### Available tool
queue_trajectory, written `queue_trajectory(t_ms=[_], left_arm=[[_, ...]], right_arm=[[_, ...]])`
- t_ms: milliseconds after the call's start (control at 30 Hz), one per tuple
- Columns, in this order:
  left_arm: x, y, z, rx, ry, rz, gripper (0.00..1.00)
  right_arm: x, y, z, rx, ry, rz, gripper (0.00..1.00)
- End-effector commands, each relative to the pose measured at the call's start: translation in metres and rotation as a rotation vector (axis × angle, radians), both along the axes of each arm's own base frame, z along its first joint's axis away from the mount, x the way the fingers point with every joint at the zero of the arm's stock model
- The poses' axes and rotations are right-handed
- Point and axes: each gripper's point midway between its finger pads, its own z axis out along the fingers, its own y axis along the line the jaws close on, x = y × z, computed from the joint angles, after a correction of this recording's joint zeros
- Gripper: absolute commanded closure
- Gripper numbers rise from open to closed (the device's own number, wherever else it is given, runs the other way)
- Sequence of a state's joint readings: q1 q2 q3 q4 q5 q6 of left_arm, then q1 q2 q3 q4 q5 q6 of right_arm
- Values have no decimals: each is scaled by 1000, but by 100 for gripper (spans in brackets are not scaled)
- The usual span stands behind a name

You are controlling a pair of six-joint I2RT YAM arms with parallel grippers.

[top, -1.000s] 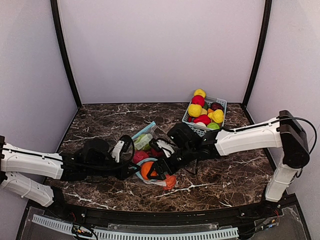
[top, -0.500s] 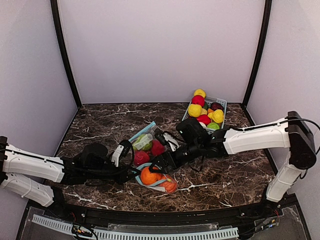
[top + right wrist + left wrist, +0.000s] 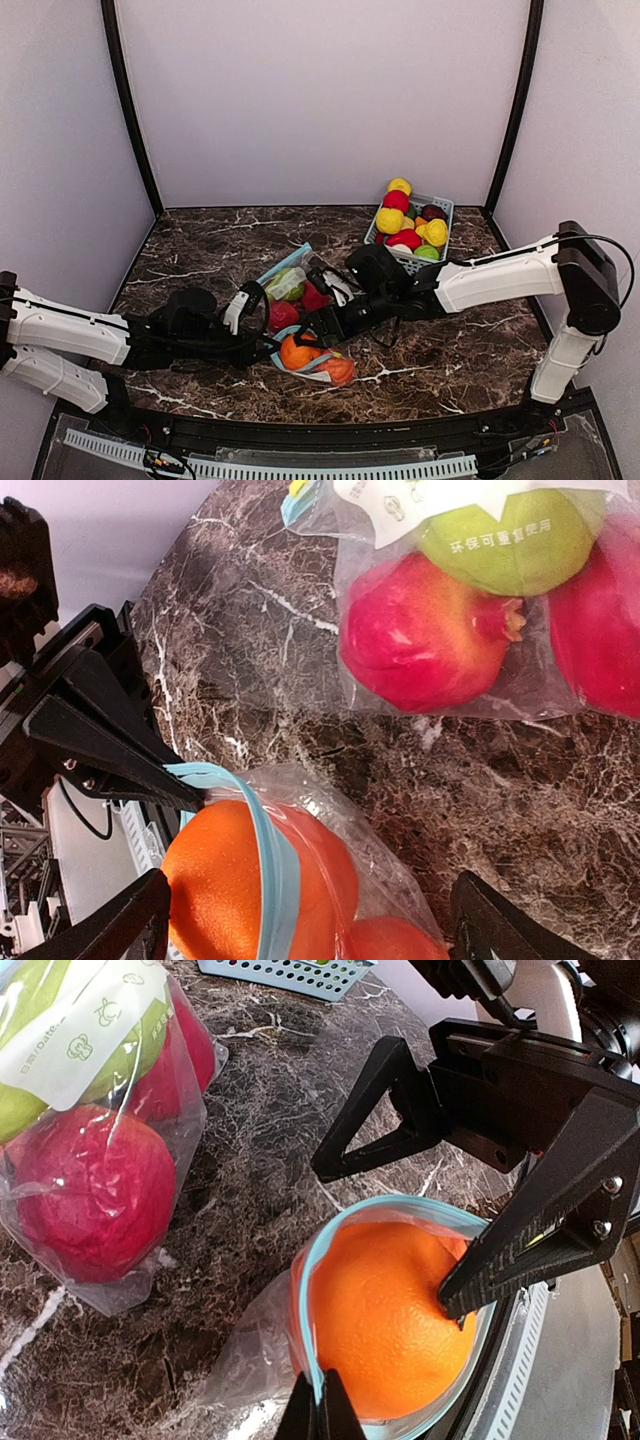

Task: Place the food in the zip-top bag and seal the zipper
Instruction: Adjust the fake fruit in the zipper food storage bag.

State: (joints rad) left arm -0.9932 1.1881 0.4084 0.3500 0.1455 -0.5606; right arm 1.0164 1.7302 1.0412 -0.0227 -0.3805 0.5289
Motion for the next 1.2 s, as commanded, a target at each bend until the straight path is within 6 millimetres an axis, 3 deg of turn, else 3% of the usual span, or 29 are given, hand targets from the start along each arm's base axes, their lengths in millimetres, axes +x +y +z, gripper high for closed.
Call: queue_trajectory(t_ms=[0,367,700,1000,1100,1167], left_arm=[[-1,-2,1,-11,-9,-9,99],[14,7,12,29,-28,89,99],[15,8,28,-10,-36,106,99],[6,6,24,-14,23,75,99],[7,10,18,17,50,103,99],[11,15,18,45,68,147,99]], right_arm=[[4,-19,-41,-174,-30,-62,6],[-11,-29,-57,-333,-158,-44,7],[-5,-44,-76,-492,-185,-106,7],[-2,-37,-67,-495,-137,-159,7],[-5,-28,-49,-424,-144,-123,6],[-9,-20,-22,-342,-163,-87,4]])
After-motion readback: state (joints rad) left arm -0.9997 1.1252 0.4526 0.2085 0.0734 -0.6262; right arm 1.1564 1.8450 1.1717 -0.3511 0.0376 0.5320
